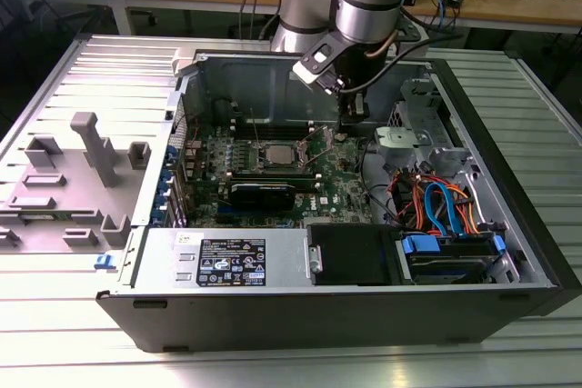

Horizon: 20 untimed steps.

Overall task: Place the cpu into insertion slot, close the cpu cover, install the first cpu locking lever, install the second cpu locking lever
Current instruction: 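Close the cpu cover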

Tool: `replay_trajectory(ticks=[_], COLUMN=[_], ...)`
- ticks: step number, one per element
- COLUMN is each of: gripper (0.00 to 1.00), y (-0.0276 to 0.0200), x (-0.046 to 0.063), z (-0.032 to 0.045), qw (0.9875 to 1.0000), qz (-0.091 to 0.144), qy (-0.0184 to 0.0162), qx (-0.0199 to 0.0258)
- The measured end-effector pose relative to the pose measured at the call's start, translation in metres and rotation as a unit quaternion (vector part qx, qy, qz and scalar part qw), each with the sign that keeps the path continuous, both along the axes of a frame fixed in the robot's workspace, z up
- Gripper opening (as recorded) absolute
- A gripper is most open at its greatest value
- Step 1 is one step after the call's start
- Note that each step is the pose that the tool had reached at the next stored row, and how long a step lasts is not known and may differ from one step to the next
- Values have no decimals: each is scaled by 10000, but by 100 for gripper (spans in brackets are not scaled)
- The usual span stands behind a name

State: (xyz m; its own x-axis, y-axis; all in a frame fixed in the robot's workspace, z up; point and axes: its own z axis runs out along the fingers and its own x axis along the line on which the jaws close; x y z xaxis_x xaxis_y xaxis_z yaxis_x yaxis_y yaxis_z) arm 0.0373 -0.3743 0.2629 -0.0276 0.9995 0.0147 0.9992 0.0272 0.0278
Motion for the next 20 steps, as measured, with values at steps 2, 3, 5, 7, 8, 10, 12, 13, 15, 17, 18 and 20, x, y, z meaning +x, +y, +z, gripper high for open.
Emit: replay_trajectory(ticks=[2,3,5,7,8,10,12,13,15,17,18,20], gripper=[11,11,11,11,11,11,11,11,11,11,11,11], y=[0,0,0,-3,-7,-21,-29,-29,-30,-30,-30,-30], x=[2,4,5,6,7,6,6,6,6,6,6,5], z=[-28,-49,-78,-103,-113,-132,-148,-152,-155,-158,-159,-161], qw=[10000,10000,10000,10000,10000,10000,10000,10000,10000,10000,10000,10000], qz=[0,0,1,8,17,34,41,40,40,41,41,40], qy=[0,0,0,0,3,16,37,43,54,59,60,60], qx=[0,1,1,0,0,0,0,1,0,0,0,0])
